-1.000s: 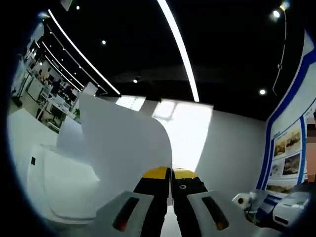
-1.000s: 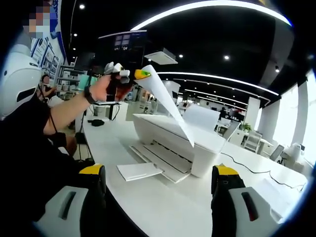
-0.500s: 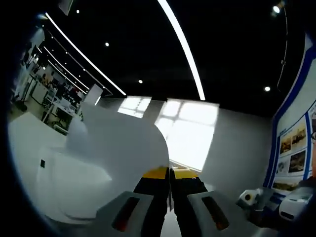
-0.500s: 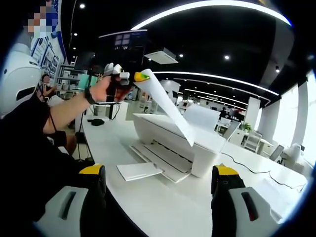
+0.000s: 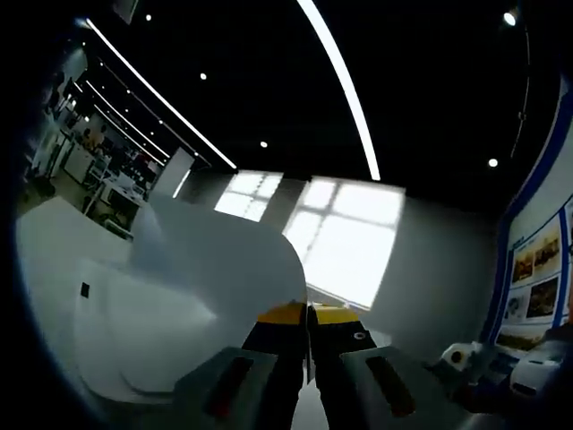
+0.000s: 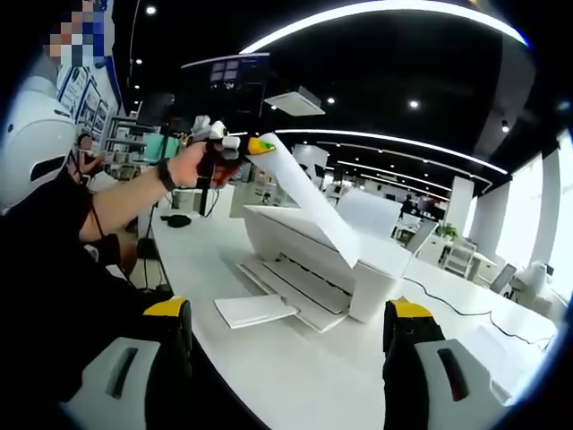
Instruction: Remove the paper from the printer output slot and place it on top of the printer
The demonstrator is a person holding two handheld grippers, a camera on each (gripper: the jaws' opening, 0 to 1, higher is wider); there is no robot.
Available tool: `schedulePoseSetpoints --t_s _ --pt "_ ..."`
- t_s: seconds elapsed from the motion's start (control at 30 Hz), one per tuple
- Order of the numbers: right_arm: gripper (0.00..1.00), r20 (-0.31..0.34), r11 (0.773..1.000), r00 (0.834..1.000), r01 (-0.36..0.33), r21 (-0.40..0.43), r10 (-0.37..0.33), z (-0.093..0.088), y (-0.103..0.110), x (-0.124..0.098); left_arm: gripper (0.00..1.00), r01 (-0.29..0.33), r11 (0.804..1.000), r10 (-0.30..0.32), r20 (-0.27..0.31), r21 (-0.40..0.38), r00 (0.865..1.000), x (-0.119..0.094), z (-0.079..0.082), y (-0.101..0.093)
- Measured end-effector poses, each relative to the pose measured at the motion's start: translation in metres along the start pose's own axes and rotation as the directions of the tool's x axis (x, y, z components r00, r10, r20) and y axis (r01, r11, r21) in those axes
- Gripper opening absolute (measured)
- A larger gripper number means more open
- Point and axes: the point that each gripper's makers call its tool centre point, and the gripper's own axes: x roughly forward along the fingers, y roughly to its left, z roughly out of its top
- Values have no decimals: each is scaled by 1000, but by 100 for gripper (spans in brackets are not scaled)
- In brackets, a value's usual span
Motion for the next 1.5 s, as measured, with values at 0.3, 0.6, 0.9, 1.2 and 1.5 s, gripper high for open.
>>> schedulePoseSetpoints --t_s 0.3,0.6,0.9,1.2,1.5 --pt "83 -6 1000 1000 3 -2 -3 -2 -1 0 6 -18 1000 18 -11 -18 1000 -1 -2 14" --pt "83 -7 1000 1000 3 -2 -3 -2 -1 0 6 -27 999 26 -30 -20 999 2 -8 14" --pt "83 -8 1000 1000 4 -4 -4 -2 -1 0 6 -42 999 42 -28 -21 999 0 -7 20" --pt "83 -9 1000 1000 4 -5 -4 -2 -2 0 6 -47 999 46 -39 -26 998 3 -7 27" --pt "83 -10 1000 1000 5 -6 -6 -2 -2 0 6 -58 997 57 -33 -54 998 3 -10 35"
